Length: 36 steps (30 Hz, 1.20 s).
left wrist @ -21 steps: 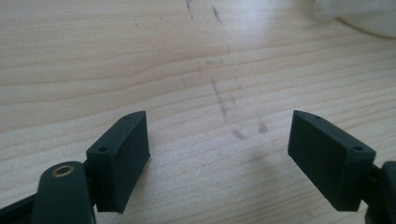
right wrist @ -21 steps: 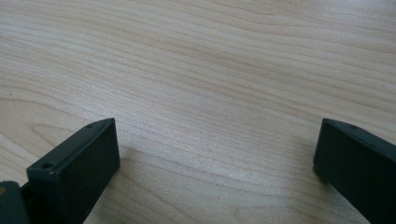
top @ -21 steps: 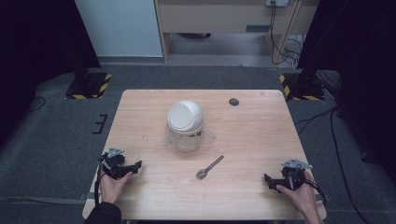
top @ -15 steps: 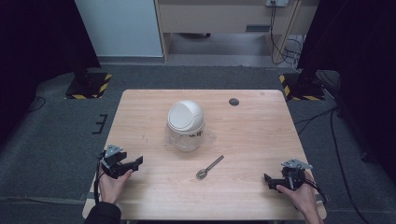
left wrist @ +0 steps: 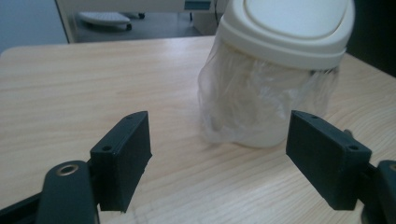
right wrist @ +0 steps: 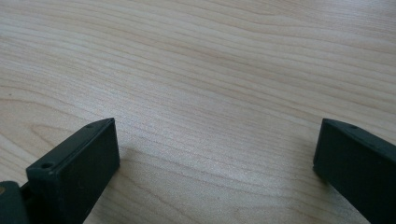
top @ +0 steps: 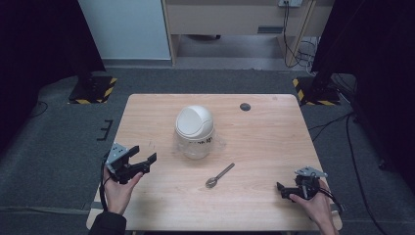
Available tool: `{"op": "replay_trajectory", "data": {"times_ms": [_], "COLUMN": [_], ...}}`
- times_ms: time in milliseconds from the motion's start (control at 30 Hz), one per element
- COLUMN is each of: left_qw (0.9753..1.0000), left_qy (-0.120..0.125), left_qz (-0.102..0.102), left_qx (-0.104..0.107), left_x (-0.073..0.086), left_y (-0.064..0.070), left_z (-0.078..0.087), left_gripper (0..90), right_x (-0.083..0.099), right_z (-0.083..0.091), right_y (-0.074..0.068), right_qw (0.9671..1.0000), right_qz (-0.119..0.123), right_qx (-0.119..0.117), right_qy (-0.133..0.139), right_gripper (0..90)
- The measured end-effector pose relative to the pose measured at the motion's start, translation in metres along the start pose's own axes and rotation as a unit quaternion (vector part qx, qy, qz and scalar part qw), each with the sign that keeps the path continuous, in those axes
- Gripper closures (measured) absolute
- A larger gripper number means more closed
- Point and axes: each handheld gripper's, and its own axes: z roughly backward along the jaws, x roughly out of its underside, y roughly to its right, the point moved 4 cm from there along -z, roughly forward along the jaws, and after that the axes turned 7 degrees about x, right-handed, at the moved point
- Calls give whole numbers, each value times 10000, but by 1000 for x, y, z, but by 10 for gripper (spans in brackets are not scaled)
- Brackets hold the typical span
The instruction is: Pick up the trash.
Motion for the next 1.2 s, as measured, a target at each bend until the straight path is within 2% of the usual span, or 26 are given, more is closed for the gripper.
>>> {"op": "replay_trajectory", "data": {"times_ms": [233, 500, 600, 900, 1067, 1200], "left_qw": [9992, 9973, 9964, 9933, 9926, 9921], "left_qy": [231, 296, 276, -7, -256, -450], "left_qz": [-223, -482, -592, -869, -895, -928], "left_qx": [237, 469, 539, 758, 782, 711], "left_x": [-24, -48, -56, -65, -61, -57], "left_y": [15, 33, 41, 67, 75, 78], "left_z": [-6, -24, -36, -80, -103, -116], "left_gripper": [211, 203, 201, 199, 199, 197], "right_x": [0, 0, 0, 0, 0, 0], "right_z": [0, 0, 0, 0, 0, 0], "right_y": [0, 0, 0, 0, 0, 0], "right_qw": [10000, 10000, 10000, 10000, 10000, 10000], "right_qz": [26, 21, 23, 20, 20, 19], "right_qx": [-2, 2, 6, 9, 9, 11], "right_qy": [0, -7, -6, -7, -7, -6], "right_gripper": [7, 6, 5, 5, 5, 5]}}
